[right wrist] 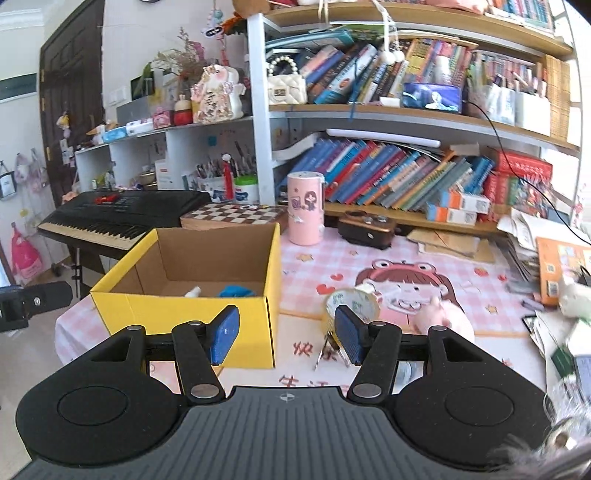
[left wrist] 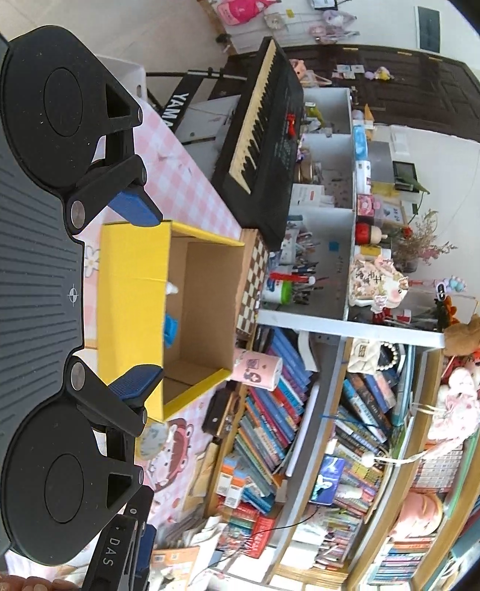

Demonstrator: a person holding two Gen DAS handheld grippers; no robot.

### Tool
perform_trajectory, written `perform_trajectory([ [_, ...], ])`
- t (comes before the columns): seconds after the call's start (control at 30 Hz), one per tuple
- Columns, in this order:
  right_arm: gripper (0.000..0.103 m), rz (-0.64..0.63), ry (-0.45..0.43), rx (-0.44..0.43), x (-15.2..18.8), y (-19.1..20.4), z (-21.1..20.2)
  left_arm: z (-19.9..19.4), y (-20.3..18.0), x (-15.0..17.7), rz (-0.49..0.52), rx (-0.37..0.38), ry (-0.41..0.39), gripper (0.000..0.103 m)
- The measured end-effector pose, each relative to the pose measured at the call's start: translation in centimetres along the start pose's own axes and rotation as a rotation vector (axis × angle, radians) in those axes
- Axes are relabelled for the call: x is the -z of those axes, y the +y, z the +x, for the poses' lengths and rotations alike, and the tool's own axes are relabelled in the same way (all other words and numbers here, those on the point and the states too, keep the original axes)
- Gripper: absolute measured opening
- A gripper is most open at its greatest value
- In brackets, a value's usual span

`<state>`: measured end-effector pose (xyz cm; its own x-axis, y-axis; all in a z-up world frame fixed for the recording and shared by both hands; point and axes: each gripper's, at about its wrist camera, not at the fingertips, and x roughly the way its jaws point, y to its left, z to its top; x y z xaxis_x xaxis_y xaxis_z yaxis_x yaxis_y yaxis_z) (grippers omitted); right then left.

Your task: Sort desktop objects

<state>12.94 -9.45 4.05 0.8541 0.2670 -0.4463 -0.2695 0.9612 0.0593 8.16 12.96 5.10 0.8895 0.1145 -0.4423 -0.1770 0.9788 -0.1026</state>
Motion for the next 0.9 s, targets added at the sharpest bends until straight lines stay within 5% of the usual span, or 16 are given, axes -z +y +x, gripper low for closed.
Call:
perform_trajectory([
  [0.2,0.06,0.011,0.025,0.042,1.7,0.9,-0.8,-0.4,-0.5,1.6,0.032,-0.02,0.025,0.084],
  [0.53,0.082,0.008,0.039,0.112,4.4,0.6,-2.4,-1.5,-0.6,3.7,0.02,0.001,0.066,0.094],
  [0.9,0.087,0.032,0.117,0.143,6.6,0.1,-3.7,-2.2,-1.3,5.6,0.039,0.038,0.133,0.096],
])
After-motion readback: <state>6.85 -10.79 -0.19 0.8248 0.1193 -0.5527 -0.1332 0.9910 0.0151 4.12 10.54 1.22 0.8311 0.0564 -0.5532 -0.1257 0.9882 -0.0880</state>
